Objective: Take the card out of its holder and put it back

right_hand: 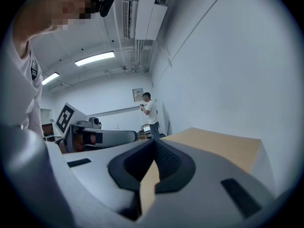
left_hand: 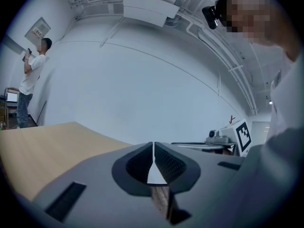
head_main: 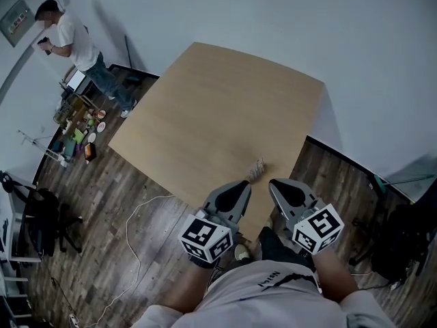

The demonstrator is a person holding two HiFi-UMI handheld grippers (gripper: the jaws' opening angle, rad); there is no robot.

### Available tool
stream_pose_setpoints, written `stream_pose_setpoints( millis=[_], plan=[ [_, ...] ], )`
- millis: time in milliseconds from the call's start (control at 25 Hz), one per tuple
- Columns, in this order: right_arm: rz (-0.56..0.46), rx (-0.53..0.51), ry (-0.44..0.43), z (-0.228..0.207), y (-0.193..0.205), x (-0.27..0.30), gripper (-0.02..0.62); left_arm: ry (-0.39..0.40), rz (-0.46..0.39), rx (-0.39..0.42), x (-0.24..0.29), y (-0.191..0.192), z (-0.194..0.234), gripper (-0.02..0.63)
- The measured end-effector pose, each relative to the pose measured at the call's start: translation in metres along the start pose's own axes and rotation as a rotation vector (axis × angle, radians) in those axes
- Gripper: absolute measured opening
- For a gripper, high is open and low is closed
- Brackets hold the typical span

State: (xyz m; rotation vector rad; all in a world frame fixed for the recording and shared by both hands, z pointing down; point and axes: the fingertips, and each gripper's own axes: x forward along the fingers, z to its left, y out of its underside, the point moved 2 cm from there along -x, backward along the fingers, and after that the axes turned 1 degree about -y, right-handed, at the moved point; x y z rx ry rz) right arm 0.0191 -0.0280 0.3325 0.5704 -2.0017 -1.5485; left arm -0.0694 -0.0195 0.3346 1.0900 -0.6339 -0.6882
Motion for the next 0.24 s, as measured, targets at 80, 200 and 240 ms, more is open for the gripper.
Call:
stream_pose_setpoints(
  millis=[80, 200, 240],
  plan=[
    [0.002, -0.001, -0.002, -0.0008, 0.0004, 0.0033, 0.012, 0.0, 0.002, 0.0, 0.0014, -0.0001, 0.0023, 0.025],
    [0.006, -0.003, -0.003, -0.0017, 0.0015, 0.0068, 0.012, 0.003, 0.005, 0.001, 0.0029, 0.0002, 0.0046, 0.025],
    [0.008, -0.003, -0.003, -0.002, 0.0018, 0.0077, 0.012, 0.003, 0.005, 0.001, 0.0032, 0.0003, 0.0052, 0.025]
  ],
)
